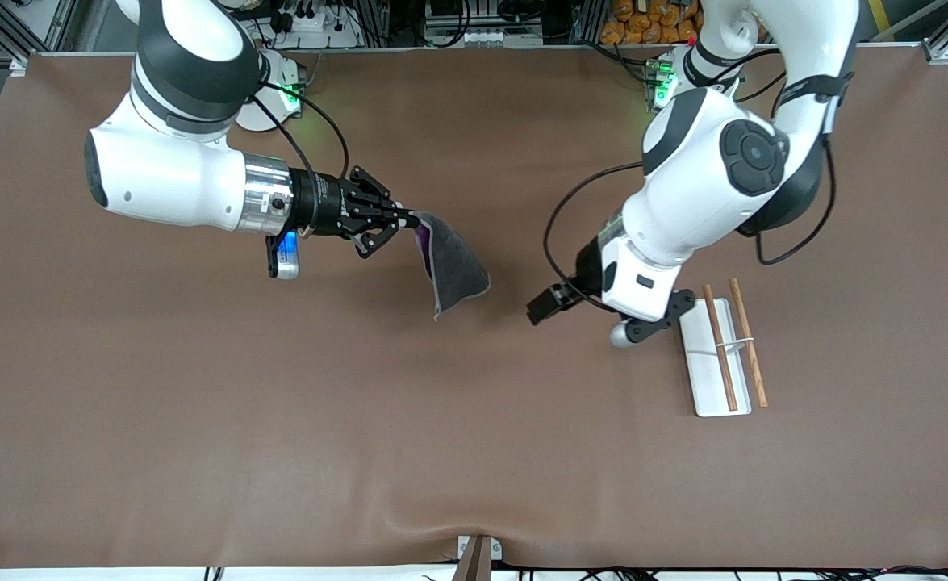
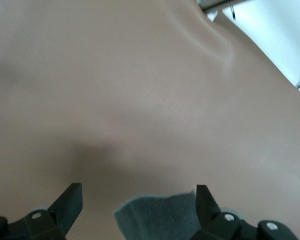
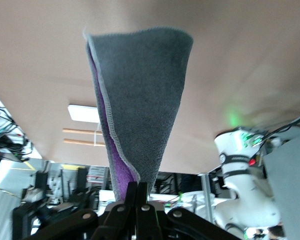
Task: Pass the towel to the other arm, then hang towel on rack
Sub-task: 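Grasp the hanging towel with the left gripper below the right gripper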
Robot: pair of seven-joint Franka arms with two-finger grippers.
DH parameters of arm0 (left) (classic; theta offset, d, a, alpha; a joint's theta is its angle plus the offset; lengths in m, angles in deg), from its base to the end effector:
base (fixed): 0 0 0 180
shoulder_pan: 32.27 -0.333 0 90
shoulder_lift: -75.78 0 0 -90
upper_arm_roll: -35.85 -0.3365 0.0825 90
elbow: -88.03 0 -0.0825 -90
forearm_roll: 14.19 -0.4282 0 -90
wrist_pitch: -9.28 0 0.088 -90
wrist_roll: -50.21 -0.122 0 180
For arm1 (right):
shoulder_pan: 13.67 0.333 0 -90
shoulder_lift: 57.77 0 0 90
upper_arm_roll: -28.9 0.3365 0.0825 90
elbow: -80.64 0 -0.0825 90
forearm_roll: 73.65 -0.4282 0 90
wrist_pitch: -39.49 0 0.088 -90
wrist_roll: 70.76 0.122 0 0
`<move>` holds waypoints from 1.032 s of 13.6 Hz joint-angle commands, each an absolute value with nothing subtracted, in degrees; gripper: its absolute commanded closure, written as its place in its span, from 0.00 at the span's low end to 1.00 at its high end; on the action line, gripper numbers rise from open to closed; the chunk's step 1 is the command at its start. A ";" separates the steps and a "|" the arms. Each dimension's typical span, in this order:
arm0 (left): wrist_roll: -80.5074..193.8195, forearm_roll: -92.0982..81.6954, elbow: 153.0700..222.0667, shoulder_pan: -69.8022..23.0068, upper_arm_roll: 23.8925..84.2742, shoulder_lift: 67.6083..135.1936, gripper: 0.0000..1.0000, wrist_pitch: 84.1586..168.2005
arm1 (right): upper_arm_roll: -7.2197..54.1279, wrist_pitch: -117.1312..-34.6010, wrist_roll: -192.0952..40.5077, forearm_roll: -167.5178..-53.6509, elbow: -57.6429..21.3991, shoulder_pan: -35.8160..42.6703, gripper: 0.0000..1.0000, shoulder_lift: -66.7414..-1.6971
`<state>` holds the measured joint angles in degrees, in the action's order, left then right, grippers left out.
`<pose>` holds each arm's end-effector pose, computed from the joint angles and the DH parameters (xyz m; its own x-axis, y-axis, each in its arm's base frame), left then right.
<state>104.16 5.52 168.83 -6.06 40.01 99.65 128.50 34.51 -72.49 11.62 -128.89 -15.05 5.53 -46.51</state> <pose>0.6525 -0.3965 0.4876 0.8569 0.4910 -0.1569 0.5108 -0.7683 0.3858 0.5995 0.3443 0.5220 0.1462 -0.5830 -0.7992 -0.9797 -0.1976 -0.0351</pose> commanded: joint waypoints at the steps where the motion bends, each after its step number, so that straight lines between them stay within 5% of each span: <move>1: 109.94 7.95 166.96 -3.54 39.36 101.26 0.00 130.21 | 33.83 -74.49 15.28 -133.23 -12.44 7.06 1.00 -45.03; 8: 127.88 8.13 167.04 1.65 39.45 101.44 0.06 131.54 | 33.83 -87.33 20.73 -135.52 -11.66 11.99 1.00 -43.89; 13: 129.04 8.13 167.05 1.65 39.45 101.18 0.96 131.18 | 33.83 -91.20 22.75 -134.65 -8.84 15.07 1.00 -41.42; 14: 129.04 8.04 167.13 1.57 39.36 101.09 1.00 131.18 | 33.83 -91.12 22.75 -134.65 -8.84 14.90 1.00 -41.42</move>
